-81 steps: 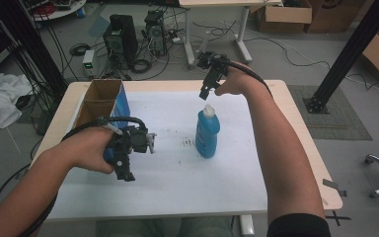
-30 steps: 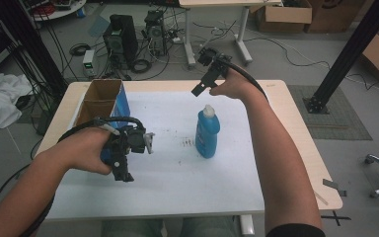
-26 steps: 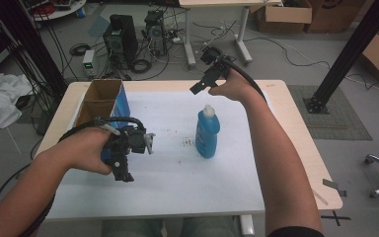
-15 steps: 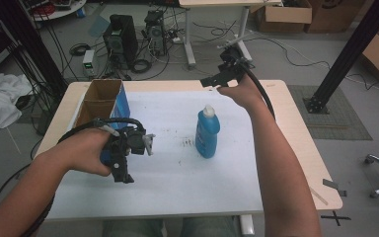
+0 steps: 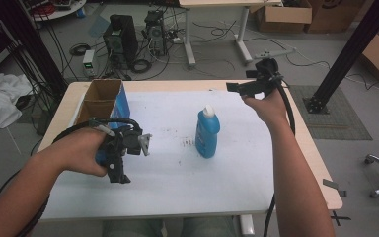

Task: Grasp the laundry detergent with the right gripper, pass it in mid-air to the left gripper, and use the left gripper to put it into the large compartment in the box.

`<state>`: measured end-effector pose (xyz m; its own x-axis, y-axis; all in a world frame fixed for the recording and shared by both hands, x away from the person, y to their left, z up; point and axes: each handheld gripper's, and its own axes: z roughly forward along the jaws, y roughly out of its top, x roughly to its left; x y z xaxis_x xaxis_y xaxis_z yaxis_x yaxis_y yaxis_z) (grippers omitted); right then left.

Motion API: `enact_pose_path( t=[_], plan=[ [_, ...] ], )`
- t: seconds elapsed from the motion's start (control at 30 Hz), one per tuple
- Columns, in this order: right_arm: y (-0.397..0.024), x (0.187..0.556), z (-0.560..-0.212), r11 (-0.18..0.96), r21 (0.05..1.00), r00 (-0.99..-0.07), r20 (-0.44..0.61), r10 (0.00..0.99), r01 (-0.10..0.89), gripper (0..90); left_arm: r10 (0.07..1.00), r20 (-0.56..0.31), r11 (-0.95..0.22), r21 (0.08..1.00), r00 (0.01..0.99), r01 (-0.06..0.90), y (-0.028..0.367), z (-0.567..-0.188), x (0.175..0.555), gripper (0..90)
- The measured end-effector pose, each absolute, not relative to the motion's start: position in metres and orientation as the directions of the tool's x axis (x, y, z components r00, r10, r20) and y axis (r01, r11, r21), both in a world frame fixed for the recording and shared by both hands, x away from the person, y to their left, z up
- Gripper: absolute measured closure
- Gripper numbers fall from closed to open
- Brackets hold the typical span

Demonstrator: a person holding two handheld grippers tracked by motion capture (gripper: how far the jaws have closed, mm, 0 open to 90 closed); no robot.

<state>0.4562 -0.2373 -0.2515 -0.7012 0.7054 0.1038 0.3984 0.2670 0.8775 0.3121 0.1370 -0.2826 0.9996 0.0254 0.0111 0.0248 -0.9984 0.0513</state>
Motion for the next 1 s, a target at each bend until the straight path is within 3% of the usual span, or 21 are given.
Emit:
enact_pose_path(
  t=[0.57, 1.0],
  plan=[
    [-0.271, 0.371, -0.312, 0.205, 0.917, -0.715, 0.114, 0.69, 0.343, 0.0, 0.017, 0.018, -0.998, 0.066, 1.0, 0.016, 0.14, -0.28, 0.313, 0.1],
    [-0.232, 0.329, -0.38, 0.236, 0.907, -0.74, 0.111, 0.663, 0.347, 0.0, 0.002, 0.031, -0.997, 0.075, 1.0, 0.0, 0.132, -0.275, 0.312, 0.1]
  ],
)
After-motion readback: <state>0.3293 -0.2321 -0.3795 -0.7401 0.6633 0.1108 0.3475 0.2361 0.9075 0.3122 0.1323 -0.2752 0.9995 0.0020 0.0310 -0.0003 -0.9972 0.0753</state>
